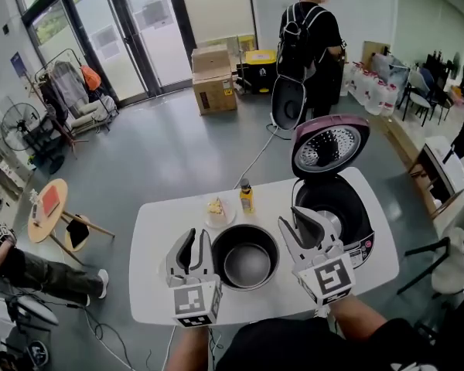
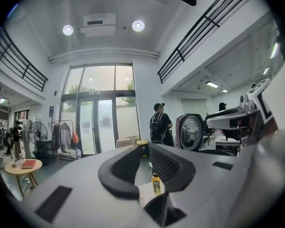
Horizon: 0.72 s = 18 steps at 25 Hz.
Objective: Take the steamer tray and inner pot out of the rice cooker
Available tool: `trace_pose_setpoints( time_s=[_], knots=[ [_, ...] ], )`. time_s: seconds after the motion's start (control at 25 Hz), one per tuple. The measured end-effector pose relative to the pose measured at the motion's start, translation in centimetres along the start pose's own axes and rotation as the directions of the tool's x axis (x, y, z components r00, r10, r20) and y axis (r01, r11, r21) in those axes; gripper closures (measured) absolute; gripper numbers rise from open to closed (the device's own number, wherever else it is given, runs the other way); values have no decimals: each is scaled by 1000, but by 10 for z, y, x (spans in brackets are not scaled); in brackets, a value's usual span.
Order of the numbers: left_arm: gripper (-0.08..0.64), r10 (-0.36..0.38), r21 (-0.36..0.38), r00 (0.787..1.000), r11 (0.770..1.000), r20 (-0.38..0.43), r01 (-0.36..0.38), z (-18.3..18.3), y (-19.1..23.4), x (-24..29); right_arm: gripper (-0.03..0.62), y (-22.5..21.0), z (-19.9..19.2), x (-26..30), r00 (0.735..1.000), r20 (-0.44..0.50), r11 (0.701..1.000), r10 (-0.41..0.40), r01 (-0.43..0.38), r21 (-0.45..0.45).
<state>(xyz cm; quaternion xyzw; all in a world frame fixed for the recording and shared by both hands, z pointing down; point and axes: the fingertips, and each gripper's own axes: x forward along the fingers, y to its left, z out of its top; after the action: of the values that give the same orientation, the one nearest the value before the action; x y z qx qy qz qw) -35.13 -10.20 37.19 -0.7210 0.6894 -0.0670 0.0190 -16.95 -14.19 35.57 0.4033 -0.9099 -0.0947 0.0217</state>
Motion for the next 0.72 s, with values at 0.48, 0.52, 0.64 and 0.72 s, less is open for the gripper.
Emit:
trace_pose_setpoints(
  time_s=[0.48, 0.52, 0.64, 0.72],
  knots=[
    [563, -38, -11, 999, 999, -17, 38, -7, 0, -11, 594, 3, 6, -9, 998, 11, 998, -55, 55, -25],
    [563, -43, -11, 999, 999, -19, 43, -8, -1, -11, 594, 4, 5, -9, 999, 7, 998, -54, 54, -25],
    [563, -60, 2, 998, 998, -31, 60, -11, -5, -15, 594, 8, 2, -9, 999, 0, 998, -53, 53, -25],
    [563, -70, 18, 997, 997, -38, 71, -13, -8, -17, 594, 9, 1, -11, 998, -1, 998, -55, 55, -30]
  ],
)
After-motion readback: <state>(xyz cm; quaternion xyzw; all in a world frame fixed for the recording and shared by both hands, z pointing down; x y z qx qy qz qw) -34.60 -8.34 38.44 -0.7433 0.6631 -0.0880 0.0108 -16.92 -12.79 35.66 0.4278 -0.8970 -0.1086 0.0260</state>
